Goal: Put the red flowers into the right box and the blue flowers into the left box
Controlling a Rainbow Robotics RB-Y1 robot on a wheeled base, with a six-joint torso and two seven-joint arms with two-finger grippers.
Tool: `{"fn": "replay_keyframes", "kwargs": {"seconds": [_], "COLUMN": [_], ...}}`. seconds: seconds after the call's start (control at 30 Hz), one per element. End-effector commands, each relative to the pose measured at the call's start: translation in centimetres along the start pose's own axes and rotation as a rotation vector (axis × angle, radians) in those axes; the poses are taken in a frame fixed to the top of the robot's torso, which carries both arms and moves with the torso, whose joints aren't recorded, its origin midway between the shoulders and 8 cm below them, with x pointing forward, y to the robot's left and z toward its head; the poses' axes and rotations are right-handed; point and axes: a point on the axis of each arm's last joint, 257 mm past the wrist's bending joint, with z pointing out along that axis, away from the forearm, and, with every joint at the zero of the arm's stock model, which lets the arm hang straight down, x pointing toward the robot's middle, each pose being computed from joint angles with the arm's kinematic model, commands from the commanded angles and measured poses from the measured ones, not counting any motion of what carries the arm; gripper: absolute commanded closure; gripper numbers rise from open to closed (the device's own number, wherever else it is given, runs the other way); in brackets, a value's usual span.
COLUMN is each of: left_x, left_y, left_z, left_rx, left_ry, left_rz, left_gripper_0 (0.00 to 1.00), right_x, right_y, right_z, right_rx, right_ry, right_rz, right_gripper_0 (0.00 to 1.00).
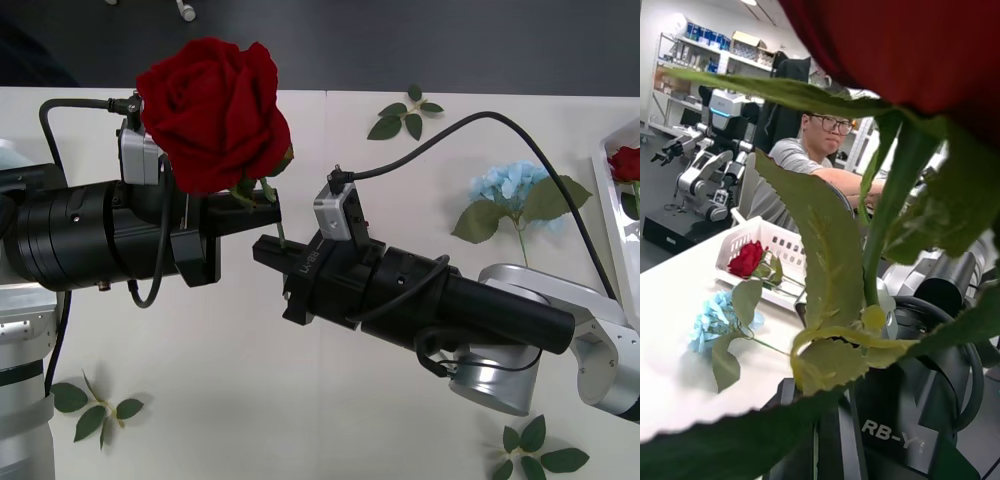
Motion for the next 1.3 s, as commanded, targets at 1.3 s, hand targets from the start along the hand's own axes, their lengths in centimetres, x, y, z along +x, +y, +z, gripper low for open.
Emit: {"fn": "replay_keyframes", "kwargs": {"seconds": [1.3], "left_x": [1.9], "left_y": [1.9], "left_z": [-10.3], "left_rx": [-0.133], "left_ry": [0.203], "left_rz": [0.073], "left_gripper_0": [0.00], "right_x": [-1.2], "right_y": [-12.6], "right_z": [-9.9], "right_rx": [0.315], "right_ry": [0.149], "right_rz": [0.113], "right_gripper_0": [1.00]}}
